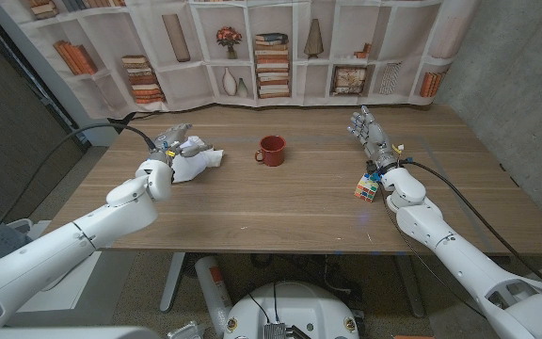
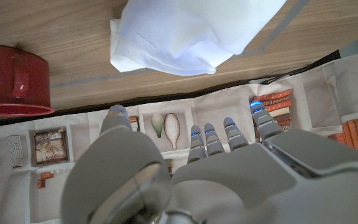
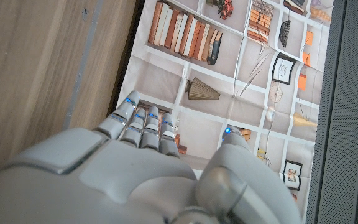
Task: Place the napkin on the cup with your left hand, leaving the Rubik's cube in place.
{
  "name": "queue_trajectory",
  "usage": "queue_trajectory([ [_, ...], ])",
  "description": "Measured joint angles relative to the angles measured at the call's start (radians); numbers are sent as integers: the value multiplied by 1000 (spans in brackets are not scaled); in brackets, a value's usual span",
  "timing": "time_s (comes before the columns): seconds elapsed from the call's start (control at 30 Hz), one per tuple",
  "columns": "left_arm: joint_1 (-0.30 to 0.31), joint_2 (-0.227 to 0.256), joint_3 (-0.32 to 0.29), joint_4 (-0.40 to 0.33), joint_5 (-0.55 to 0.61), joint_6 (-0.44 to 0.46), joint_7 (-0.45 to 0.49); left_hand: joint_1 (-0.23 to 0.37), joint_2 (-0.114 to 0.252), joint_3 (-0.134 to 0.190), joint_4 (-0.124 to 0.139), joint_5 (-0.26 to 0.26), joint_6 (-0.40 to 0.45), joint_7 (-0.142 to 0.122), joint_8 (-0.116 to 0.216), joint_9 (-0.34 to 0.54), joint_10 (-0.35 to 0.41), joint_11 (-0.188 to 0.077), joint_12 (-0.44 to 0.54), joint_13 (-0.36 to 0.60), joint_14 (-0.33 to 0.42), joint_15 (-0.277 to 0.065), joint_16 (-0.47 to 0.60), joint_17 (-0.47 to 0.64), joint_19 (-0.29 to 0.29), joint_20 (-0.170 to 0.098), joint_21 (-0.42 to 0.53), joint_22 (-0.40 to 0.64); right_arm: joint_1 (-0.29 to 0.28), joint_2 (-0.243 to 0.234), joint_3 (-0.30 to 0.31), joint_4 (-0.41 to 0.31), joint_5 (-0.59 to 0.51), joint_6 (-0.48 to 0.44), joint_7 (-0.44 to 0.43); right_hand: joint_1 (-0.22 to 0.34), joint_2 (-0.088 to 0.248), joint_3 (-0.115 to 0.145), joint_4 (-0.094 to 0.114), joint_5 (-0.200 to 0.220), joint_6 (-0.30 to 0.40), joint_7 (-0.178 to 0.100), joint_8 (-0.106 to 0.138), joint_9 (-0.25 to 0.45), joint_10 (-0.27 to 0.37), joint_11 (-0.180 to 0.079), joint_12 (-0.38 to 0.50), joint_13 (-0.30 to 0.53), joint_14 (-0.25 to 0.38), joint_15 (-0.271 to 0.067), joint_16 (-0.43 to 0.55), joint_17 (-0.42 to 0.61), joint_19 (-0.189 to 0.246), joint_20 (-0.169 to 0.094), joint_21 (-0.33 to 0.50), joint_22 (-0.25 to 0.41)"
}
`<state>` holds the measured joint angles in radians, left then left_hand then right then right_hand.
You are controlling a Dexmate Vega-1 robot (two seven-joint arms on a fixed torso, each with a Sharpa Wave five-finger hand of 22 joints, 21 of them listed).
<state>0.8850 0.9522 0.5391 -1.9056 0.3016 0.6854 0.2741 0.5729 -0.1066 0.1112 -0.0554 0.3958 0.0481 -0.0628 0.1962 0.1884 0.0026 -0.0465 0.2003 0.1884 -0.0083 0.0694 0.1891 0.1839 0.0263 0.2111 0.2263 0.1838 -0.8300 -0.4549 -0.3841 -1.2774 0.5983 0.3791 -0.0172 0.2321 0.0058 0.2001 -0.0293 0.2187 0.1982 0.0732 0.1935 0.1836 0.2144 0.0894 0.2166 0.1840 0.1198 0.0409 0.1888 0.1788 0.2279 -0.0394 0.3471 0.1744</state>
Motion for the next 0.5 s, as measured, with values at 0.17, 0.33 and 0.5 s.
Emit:
queue_trajectory([
  [0.17, -7, -4, 5, 10, -10, -4, -6, 4, -4, 0, 0, 0, 0, 0, 0, 0, 0, 0, 0, 0, 0, 0, 0, 0, 0, 0, 0, 0, 0, 0, 0, 0, -1, 0, 0, 0, 0, -2, -2, 0, 0, 0, 0, 0, 0, 0, 0, 0, 0, 0, 0, 0, 0, 0, 0, 0],
  [0.33, -16, -9, 13, 20, -17, -7, -13, 4, -4, -4, -4, 0, 0, 0, 0, 0, 0, 0, 0, 0, 0, 0, 0, 0, 0, 0, 0, 0, 1, 0, 0, 0, -1, 0, -1, 0, 0, -3, -3, 0, 0, 0, 0, 0, 0, 0, 0, 0, 0, 0, 0, 0, 0, 0, 0, 0],
  [0.5, -26, -17, 21, 34, -23, -13, -20, 4, -4, -4, -4, 0, 0, 0, 0, 0, 0, 0, 0, 0, 0, 0, 0, 0, 0, 0, 0, 0, 1, -1, 0, -2, -1, 0, -3, 0, 0, -3, -3, 0, 0, 0, 0, 0, 0, 0, 0, 0, 0, 0, 0, 0, 0, 0, 0, 0],
])
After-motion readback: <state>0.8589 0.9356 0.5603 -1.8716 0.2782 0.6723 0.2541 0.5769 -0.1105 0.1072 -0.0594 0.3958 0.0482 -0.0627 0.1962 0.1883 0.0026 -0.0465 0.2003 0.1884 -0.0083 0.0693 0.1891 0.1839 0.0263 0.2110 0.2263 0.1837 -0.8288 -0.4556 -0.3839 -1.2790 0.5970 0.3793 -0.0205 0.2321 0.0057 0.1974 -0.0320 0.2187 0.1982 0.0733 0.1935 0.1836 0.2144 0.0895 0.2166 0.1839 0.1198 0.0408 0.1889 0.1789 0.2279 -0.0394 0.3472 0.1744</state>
